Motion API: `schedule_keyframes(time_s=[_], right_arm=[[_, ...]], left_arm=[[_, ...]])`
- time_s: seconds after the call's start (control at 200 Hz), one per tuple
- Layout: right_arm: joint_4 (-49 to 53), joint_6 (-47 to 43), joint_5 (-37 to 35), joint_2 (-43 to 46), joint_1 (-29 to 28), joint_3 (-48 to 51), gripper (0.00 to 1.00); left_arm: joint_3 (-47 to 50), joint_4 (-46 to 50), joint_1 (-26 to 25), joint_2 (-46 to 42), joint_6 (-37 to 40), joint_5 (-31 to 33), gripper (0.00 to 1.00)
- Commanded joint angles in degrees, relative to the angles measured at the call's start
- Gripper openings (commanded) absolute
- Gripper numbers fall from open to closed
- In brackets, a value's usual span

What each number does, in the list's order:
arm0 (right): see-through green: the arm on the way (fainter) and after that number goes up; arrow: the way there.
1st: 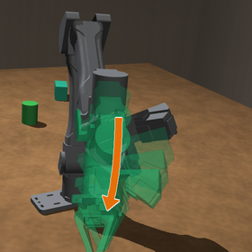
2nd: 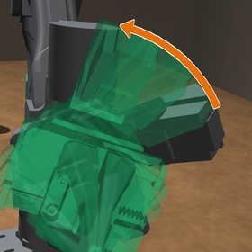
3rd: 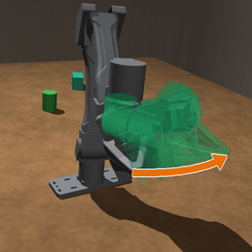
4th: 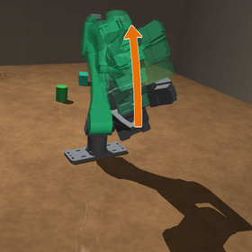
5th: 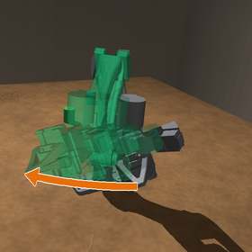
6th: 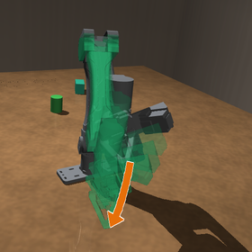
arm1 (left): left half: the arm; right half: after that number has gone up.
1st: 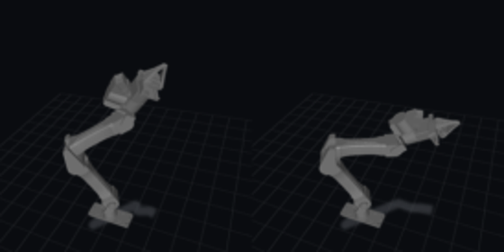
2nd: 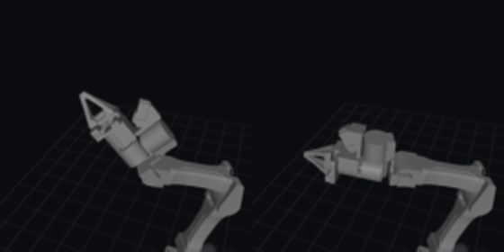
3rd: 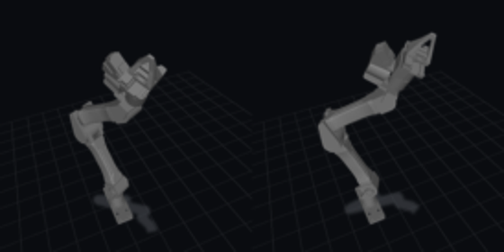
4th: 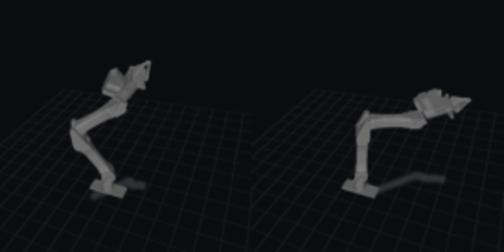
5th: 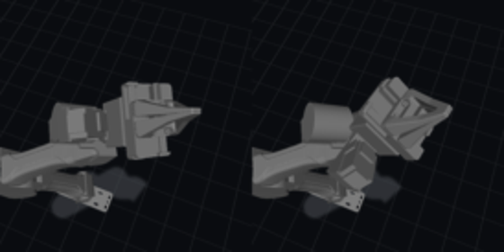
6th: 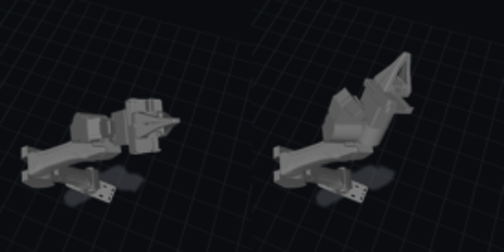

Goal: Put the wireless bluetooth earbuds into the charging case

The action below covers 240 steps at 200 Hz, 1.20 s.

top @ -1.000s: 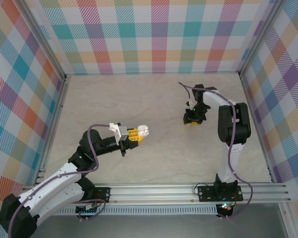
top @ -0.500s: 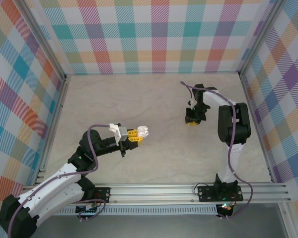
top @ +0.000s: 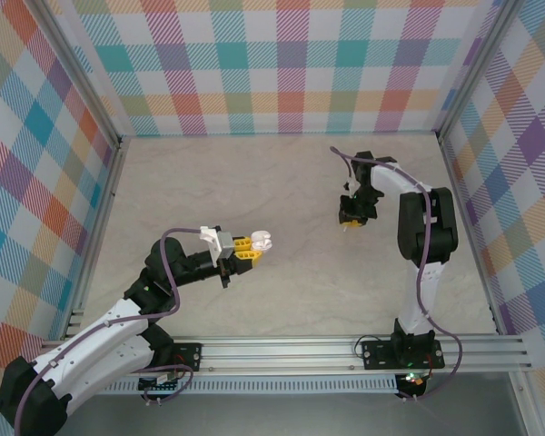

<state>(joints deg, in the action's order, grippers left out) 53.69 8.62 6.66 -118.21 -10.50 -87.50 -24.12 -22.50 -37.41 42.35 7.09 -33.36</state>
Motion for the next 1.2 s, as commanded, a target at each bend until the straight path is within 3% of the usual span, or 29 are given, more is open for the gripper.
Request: schedule_keyframes(time_s=[0.0,0.255,0.68,0.95,1.195], right_arm=[[1.53,0.69,-0.07,-1.66,0.21,-1.19,0.24],[1.32,0.96,0.53,-2.92,0.13,-1.96,0.23],[0.32,-0.14,2.40,-1.66,0.04,-0.83,0.09],[-4.62,-0.41,6.98,5.72,0.05,3.89,0.04],[-9.96,1.88,11.53,19.57,-0.21,9.84,0.00]], left_arm=[[0.43,-0.44,-0.30,-0.25,-0.15,-0.47,0.00],[0.35,-0.09,-0.30,-0.35,-0.06,-0.47,0.00],[0.59,0.44,-0.32,-0.51,0.20,-0.17,0.00],[1.11,-0.72,-0.37,-0.60,0.13,0.31,0.00],[1.28,-2.69,-0.37,-0.25,-0.14,3.14,0.00]])
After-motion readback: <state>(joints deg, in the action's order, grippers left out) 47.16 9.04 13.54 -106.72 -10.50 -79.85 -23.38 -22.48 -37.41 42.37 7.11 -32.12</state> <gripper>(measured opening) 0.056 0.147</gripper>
